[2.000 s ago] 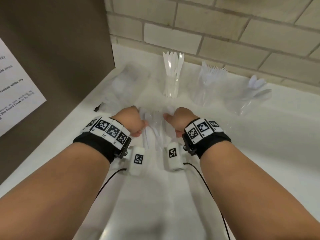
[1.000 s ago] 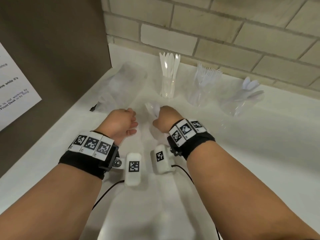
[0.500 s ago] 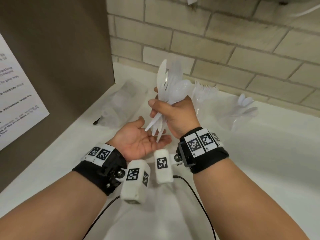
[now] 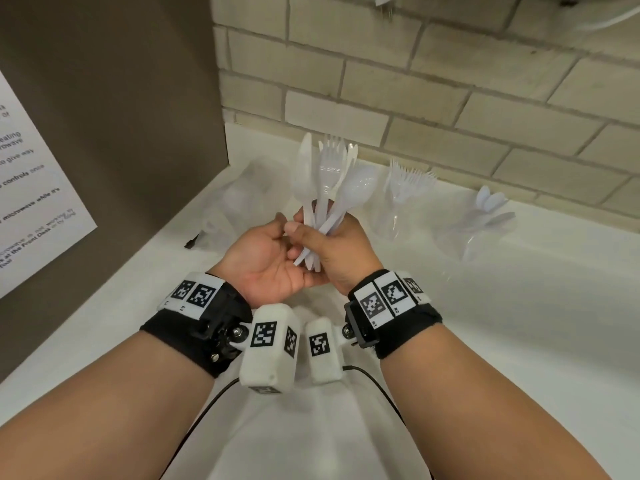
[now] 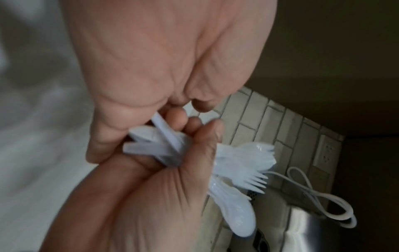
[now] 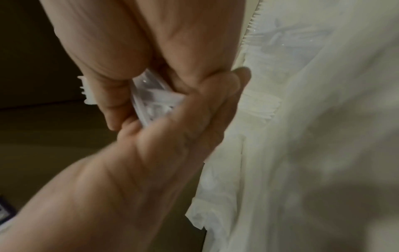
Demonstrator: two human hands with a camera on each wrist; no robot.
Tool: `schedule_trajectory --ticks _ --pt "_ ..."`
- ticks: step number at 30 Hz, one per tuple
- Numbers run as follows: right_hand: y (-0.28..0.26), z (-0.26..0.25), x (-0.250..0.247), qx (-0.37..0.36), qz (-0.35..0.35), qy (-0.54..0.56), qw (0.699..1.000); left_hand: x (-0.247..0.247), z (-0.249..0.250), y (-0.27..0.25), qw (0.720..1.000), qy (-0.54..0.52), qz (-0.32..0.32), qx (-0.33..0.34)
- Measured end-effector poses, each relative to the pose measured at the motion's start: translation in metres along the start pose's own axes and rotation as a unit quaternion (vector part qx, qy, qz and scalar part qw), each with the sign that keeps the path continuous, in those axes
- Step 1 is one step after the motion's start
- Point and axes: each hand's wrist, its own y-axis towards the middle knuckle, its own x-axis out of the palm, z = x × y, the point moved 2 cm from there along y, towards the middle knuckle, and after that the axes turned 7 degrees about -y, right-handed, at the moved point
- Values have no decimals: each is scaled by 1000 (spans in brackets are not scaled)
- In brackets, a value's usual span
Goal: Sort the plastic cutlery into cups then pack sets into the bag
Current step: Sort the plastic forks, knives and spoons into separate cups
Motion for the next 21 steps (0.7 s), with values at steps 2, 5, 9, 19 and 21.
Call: schedule_trajectory --ticks 2,5,9,19,21 --pt "-1 0 0 -13 -22 12 1000 -2 4 -4 998 56 -8 -3" --pt "-3 -2 -3 -13 -61 52 997 2 10 -13 982 168 -66 50" --pt "-10 6 5 21 -135 -22 990 17 12 -19 946 296 -104 77" --pt "-6 16 11 72 -88 -143 983 33 11 -18 882 368 101 278" --pt "-6 18 14 82 -83 -150 982 34 9 -14 883 373 93 268"
